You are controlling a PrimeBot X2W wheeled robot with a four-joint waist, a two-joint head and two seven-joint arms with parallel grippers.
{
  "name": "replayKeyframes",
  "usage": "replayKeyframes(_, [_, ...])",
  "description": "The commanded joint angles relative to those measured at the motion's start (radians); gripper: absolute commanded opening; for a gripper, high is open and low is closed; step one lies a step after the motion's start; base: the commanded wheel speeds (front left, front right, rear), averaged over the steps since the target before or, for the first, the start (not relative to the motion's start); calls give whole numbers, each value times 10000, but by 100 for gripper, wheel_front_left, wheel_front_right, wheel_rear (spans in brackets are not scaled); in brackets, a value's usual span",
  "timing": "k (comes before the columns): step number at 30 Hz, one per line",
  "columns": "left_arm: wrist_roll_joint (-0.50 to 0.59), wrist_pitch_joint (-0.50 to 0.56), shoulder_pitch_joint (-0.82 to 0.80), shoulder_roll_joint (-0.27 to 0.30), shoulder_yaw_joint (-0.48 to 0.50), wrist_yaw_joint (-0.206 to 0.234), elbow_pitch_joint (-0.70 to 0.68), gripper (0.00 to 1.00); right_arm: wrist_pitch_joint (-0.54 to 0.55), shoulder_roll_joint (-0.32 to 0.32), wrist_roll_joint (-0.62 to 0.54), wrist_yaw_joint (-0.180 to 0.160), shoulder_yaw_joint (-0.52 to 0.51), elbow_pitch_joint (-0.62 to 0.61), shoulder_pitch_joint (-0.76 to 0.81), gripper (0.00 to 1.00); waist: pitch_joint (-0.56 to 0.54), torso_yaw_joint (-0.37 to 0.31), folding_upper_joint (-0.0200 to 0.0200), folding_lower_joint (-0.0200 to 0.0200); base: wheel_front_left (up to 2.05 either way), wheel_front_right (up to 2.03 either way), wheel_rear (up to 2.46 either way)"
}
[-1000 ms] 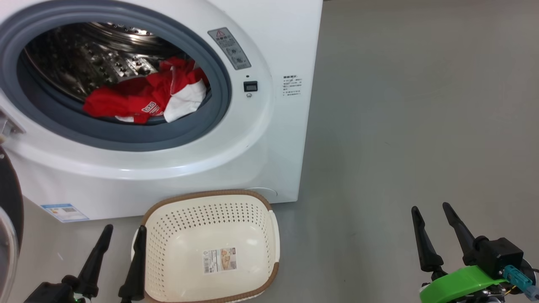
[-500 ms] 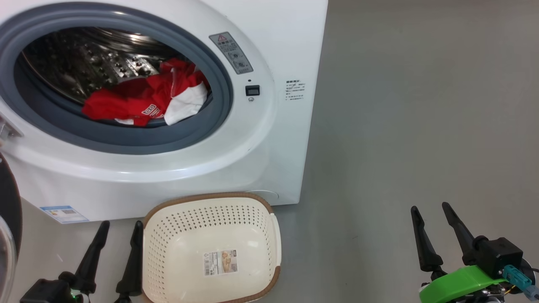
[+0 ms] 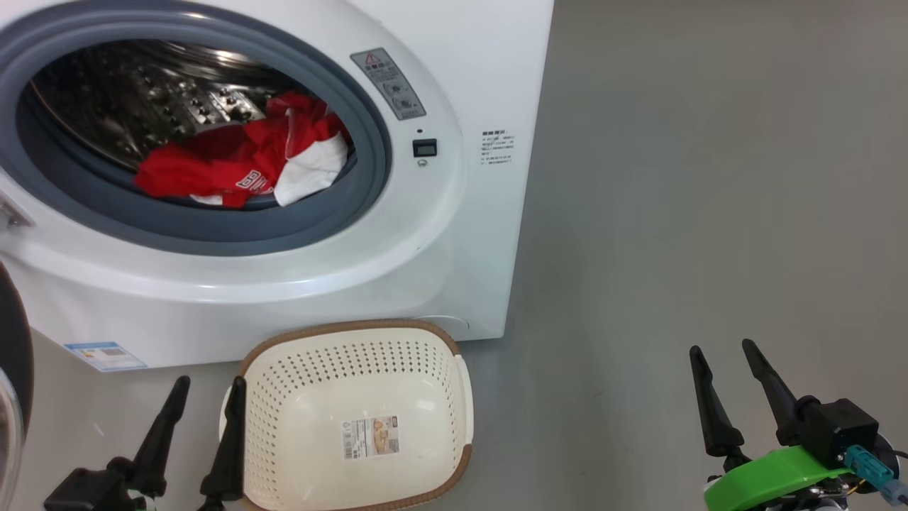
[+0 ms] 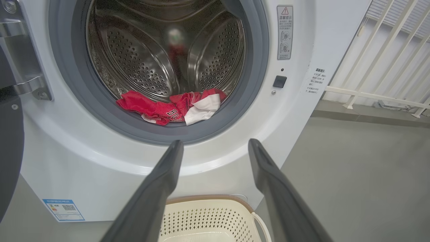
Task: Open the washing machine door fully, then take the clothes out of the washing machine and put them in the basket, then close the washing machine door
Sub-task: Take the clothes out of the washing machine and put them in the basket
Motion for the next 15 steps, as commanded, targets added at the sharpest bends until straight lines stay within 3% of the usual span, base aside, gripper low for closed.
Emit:
replayKeyframes(1, [112, -53, -453, 207, 319, -54, -102, 100, -94, -89, 49, 48, 279, -244, -324, 100, 77, -4, 0, 0, 0, 0, 0])
replayKeyframes(7, [316, -53, -1449, 301, 156, -54, 798, 100, -94, -89, 129, 48, 381, -279, -546, 100, 565, -32, 0, 0, 0, 0, 0])
replayKeyframes(15, [739, -53, -3916, 553, -222, -54, 2545, 100, -94, -89, 261, 48, 585, -350, -1007, 100, 1537, -164, 0, 0, 0, 0, 0])
